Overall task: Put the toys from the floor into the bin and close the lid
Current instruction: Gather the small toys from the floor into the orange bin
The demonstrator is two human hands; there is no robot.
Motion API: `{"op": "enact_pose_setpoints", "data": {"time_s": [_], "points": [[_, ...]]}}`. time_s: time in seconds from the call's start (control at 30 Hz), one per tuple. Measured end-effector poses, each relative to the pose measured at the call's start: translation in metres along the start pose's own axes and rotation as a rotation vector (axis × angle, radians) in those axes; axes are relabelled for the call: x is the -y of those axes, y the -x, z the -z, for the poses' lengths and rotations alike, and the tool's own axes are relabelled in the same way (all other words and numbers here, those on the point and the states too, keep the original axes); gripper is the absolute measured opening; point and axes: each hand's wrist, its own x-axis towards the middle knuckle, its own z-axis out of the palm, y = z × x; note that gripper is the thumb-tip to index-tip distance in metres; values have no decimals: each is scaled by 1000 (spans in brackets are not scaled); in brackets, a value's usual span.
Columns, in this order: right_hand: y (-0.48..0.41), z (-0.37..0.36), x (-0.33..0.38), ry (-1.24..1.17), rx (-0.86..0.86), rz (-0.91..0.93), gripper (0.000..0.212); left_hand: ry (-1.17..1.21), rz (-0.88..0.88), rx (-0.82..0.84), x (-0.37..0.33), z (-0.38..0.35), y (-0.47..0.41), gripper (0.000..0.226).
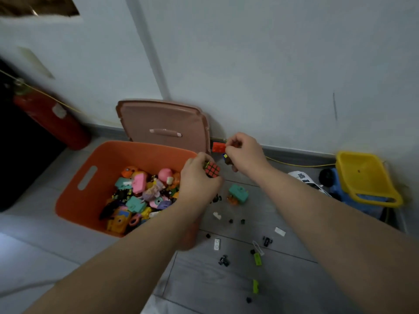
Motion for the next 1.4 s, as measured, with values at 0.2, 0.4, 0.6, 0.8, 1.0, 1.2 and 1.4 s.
{"op": "enact_pose_setpoints", "data": {"time_s": [0.2,0.4,0.6,0.8,1.0,1.2,1.4], "points": [[2,-54,33,98,54,245,12,-50,125,-124,22,60,-16,24],[27,-95,44,334,336,467,8,-219,340,-121,67,109,-5,39],[36,-102,35,365,381,525,45,-325,396,-9,101,117,9,61],[27,-80,25,376,260,489,63,-527,350,31,74,90,9,63],[21,-27,-13,376,165,381,67,-353,119,-17,29,58,7,54],[42,28,-62,660,204,271,79,-167,-93,46,-29,4,3,53],[83,57,-99,851,386,141,76,-230,-48,273,-21,-49,19,54]]}}
